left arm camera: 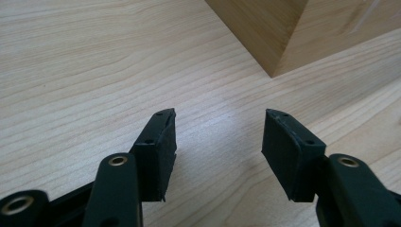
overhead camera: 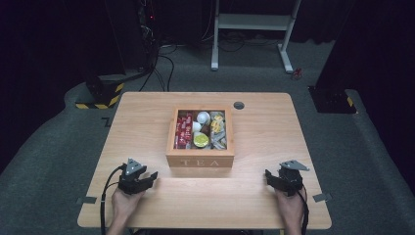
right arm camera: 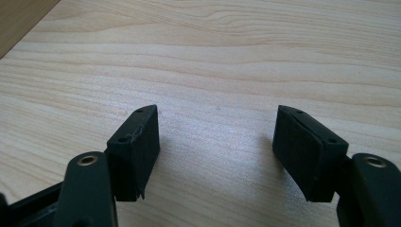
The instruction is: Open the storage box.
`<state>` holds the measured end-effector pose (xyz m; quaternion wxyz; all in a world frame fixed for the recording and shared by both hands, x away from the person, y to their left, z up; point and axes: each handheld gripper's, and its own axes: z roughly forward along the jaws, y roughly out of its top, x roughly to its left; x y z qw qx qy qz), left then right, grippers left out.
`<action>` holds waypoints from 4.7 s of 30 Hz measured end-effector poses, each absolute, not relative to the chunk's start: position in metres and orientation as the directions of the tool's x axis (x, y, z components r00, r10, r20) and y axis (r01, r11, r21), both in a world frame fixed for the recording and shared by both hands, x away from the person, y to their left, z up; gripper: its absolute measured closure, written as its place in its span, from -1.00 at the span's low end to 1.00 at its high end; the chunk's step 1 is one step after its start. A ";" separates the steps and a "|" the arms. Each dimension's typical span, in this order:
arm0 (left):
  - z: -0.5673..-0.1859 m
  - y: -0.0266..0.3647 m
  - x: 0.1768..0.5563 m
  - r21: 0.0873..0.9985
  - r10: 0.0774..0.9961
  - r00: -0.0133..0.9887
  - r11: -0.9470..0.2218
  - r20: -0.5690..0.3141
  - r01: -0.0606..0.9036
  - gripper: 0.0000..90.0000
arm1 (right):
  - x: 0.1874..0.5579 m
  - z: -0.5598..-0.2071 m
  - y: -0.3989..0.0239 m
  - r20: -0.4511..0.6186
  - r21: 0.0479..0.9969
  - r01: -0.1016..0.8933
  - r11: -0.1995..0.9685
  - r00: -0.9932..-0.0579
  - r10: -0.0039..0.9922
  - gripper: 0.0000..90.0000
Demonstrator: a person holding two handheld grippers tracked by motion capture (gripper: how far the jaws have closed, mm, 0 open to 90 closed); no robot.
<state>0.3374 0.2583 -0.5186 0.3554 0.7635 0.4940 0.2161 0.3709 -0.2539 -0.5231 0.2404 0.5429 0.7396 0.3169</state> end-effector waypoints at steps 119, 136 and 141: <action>-0.473 0.184 0.368 0.805 0.818 0.574 -0.312 -0.042 0.504 1.00 | 0.371 -0.523 -0.254 -0.014 0.730 0.650 0.212 -0.296 0.955 -0.29; -0.464 0.183 0.372 0.812 0.814 0.578 -0.303 -0.051 0.499 1.00 | 0.371 -0.523 -0.254 -0.012 0.729 0.651 0.210 -0.294 0.956 -0.29; -0.462 0.183 0.373 0.811 0.813 0.579 -0.302 -0.056 0.502 1.00 | 0.371 -0.523 -0.254 -0.012 0.729 0.651 0.210 -0.295 0.955 -0.30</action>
